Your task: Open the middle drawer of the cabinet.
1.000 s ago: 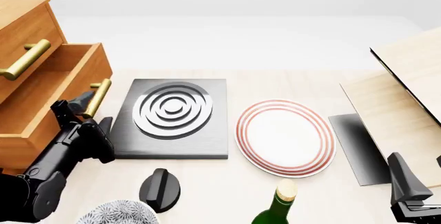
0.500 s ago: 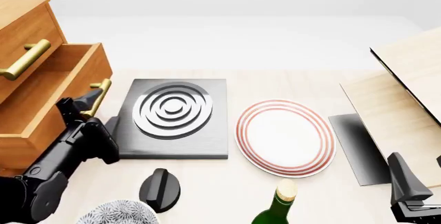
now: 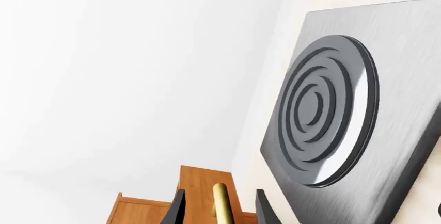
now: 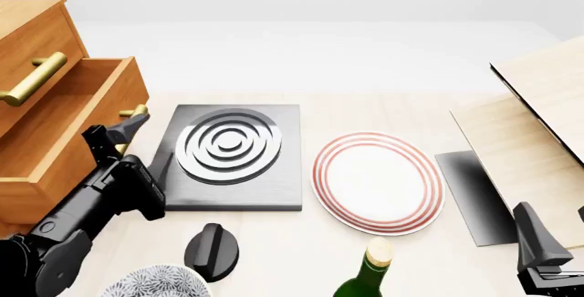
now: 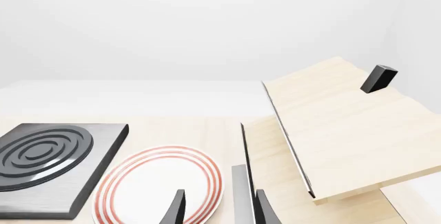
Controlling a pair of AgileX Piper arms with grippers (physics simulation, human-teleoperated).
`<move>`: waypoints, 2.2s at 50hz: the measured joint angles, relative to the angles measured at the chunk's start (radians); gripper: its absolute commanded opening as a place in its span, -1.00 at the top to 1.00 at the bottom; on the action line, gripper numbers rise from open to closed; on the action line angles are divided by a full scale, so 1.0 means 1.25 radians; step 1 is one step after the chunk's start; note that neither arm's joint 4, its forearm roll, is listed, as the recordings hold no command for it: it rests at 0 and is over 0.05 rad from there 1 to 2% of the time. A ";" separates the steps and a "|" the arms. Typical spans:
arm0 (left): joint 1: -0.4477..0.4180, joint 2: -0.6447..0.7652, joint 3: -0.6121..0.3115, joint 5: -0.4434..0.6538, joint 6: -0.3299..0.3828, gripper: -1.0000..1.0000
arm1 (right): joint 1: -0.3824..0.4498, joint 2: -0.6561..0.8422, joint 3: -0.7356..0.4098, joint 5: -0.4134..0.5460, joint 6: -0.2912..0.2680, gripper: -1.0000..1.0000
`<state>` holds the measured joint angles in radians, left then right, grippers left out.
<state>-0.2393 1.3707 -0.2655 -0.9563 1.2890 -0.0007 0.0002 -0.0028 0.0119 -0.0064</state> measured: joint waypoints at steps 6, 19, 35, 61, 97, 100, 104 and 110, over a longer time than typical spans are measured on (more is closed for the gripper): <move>-0.021 -0.030 -0.003 0.030 -0.011 -1.00 | 0.000 0.000 0.000 0.000 0.000 -1.00; -0.062 -0.132 -0.018 0.121 -0.055 -1.00 | 0.000 0.000 0.000 0.000 0.000 -1.00; -0.086 -0.326 -0.049 0.321 -0.148 -1.00 | 0.000 0.000 0.000 0.000 0.000 -1.00; -0.068 -0.574 -0.139 0.638 -0.288 -1.00 | 0.000 0.000 0.000 0.000 0.000 -1.00; -0.060 -0.715 -0.346 0.981 -0.523 -1.00 | 0.000 0.000 0.000 0.000 0.000 -1.00; -0.060 -0.715 -0.363 1.005 -0.545 -1.00 | 0.000 0.000 0.000 0.000 0.000 -1.00; -0.059 -0.714 -0.384 1.032 -0.573 -1.00 | 0.000 0.000 0.000 0.000 0.000 -1.00; -0.052 -0.710 -0.411 1.072 -0.613 -1.00 | 0.000 0.000 0.000 0.000 0.000 -1.00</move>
<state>-0.3039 0.4830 -0.7797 0.3838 0.5223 -0.0008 0.0002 -0.0028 0.0120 -0.0065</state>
